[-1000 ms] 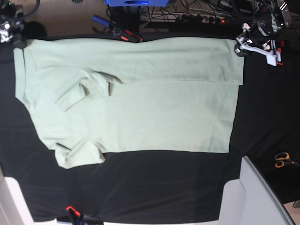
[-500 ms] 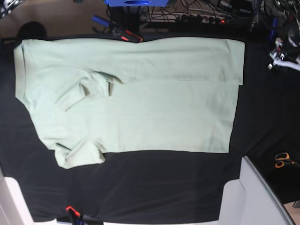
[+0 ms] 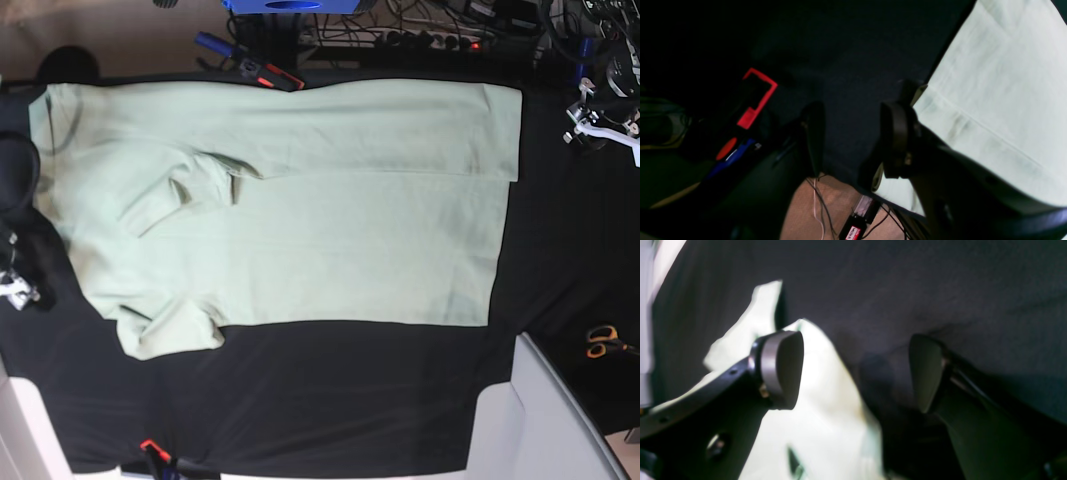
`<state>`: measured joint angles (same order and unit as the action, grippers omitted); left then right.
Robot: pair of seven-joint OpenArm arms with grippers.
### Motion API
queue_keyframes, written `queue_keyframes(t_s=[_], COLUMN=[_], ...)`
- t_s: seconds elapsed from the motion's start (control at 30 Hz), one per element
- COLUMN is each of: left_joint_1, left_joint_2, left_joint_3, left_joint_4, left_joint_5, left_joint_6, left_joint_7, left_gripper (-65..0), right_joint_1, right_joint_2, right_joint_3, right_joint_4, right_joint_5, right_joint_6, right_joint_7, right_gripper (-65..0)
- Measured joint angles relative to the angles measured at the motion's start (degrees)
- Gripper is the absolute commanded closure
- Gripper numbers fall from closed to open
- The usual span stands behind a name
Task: Fold the T-shirt properly
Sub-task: 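Open both grippers and release the shoulder corners, then move both grippers to the shirt's hem-side edge and grasp it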
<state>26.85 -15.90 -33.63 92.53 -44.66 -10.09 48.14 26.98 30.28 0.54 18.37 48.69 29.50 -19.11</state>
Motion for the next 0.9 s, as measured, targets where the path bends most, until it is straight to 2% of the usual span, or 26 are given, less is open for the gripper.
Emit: queue_keyframes(t_s=[0.1, 0.33, 0.5, 0.6, 0.9], left_joint_1=[-0.17, -0.15, -1.73, -2.32, -1.90], left_joint_2=[0.02, 0.02, 0.09, 0.07, 0.17], left_joint_3=[0.02, 0.02, 0.04, 0.37, 0.20], left_joint_4=[0.00, -0.07, -0.07, -0.04, -0.07], left_joint_5=[-0.04, -0.02, 0.17, -0.28, 0.00], left_joint_6=[-0.02, -0.02, 0.00, 0.00, 0.02], left_joint_7=[-0.02, -0.02, 0.22, -0.20, 0.07], left_gripper=[-26.2, -26.2, -26.2, -26.2, -26.2], right_joint_1=[2.05, 0.26, 1.53, 2.69, 4.00], right_joint_2=[-0.52, -0.74, -2.75, -3.78, -4.15], right_joint_3=[-5.68, -3.10, -6.51, -7.98, -10.86], right_joint_4=[-4.70, -5.16, -5.16, -5.11, -5.49], right_joint_5=[0.26, 0.02, -0.13, 0.26, 0.04], right_joint_6=[-0.02, -0.28, -0.17, -0.04, -0.17], right_joint_7=[3.85, 4.70, 4.74, 6.82, 7.06], right_gripper=[-46.1, -46.0, -46.1, -46.1, -46.1])
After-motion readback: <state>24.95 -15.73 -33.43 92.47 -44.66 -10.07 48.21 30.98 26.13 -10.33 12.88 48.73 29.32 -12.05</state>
